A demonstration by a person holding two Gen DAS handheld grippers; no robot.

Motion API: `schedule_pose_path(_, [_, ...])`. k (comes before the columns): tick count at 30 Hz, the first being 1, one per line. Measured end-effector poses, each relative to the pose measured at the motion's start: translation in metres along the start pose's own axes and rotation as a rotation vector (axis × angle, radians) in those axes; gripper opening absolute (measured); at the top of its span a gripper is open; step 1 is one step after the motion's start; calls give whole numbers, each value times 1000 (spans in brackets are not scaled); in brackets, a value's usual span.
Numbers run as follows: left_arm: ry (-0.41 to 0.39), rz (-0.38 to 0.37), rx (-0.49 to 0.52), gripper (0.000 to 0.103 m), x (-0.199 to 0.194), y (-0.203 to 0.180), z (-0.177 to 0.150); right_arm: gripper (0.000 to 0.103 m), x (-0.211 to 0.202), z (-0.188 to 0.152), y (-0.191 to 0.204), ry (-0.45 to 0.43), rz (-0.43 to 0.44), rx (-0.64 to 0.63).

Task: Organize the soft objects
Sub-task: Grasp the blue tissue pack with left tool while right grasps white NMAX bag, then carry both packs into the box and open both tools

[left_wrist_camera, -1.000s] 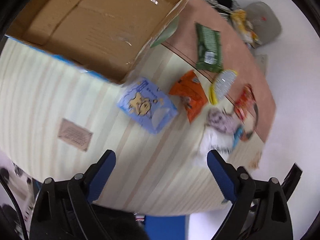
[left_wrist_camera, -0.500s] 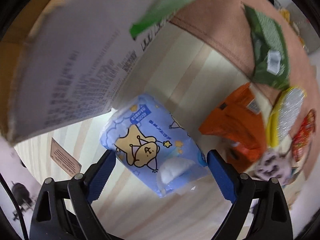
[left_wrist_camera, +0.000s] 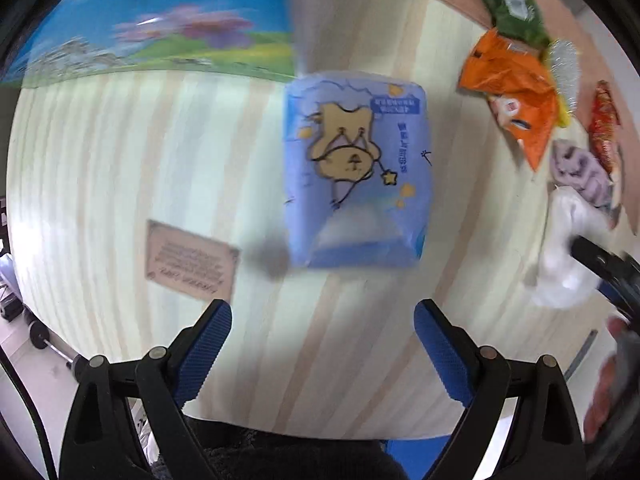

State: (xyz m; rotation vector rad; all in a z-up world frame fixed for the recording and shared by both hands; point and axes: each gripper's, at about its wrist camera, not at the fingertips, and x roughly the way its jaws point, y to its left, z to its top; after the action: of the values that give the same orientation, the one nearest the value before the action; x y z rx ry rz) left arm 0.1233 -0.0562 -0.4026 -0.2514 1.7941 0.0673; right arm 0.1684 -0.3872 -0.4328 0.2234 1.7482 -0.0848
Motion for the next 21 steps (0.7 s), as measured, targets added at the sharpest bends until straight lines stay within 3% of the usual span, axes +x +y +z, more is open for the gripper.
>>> schedule_pose_path(4, [-76,-50,-65,94,-9,18,-3,102,12,-5,10,22,16,-29])
schedule_pose_path(6, [-75,-78,-94,94,-2,19,6,90,18,-11,14,44,4,-36])
schedule_pose_path(9, [-69,-85,-105,94,11,12,24,88,29,-17,18,59,18,-55])
schedule_pose_path(16, [-105,48,-80,93,45,-4,41,92,27,-17,8,37,44,39])
schedule_pose_path(21, [-96,147,-9,60,55,-16,30,95,29,0,13,13,9,92])
